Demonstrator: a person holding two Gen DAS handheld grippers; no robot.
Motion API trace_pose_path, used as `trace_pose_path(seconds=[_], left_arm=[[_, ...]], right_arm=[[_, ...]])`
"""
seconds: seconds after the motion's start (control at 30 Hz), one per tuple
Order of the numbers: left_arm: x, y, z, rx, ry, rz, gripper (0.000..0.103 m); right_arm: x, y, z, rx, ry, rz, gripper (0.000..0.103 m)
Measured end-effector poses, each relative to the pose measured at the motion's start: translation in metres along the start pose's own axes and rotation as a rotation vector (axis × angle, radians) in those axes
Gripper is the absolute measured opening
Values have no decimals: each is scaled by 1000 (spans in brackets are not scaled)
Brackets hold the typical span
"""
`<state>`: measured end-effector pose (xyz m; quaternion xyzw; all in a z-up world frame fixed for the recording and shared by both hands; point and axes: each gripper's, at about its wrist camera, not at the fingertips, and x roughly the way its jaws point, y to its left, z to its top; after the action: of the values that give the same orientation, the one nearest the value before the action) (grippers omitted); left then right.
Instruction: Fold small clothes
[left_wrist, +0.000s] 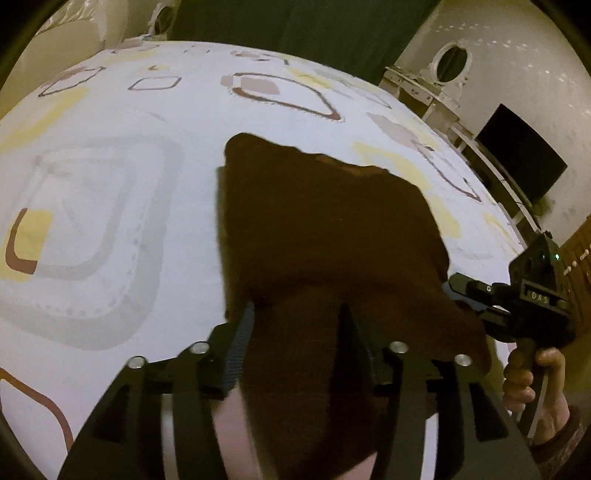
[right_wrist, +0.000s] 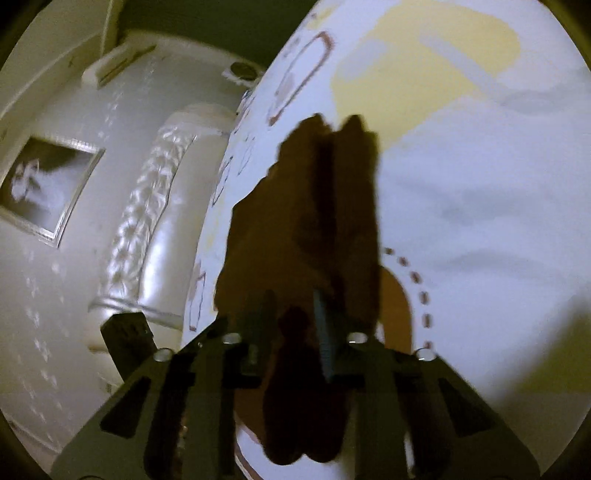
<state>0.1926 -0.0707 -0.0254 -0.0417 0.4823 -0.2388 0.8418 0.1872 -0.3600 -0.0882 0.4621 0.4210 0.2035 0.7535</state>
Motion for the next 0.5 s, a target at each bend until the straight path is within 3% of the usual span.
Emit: trace_pose_path(seconds=[0.13, 0.17, 0.27, 0.5], left_arm=[[5, 16, -4, -93, 31, -43, 65], [3, 16, -5, -93, 25, -37, 65], [-6, 13, -11, -85, 15, -15, 65], [-28, 5, -24, -102, 12, 18, 65]], right_arm=[[-6, 5, -3, -18, -16, -65, 19], [-8, 6, -5, -23, -16, -112, 36], [-19, 5, -15, -24, -30, -147, 44], [-36, 19, -45, -49, -49, -208, 48]])
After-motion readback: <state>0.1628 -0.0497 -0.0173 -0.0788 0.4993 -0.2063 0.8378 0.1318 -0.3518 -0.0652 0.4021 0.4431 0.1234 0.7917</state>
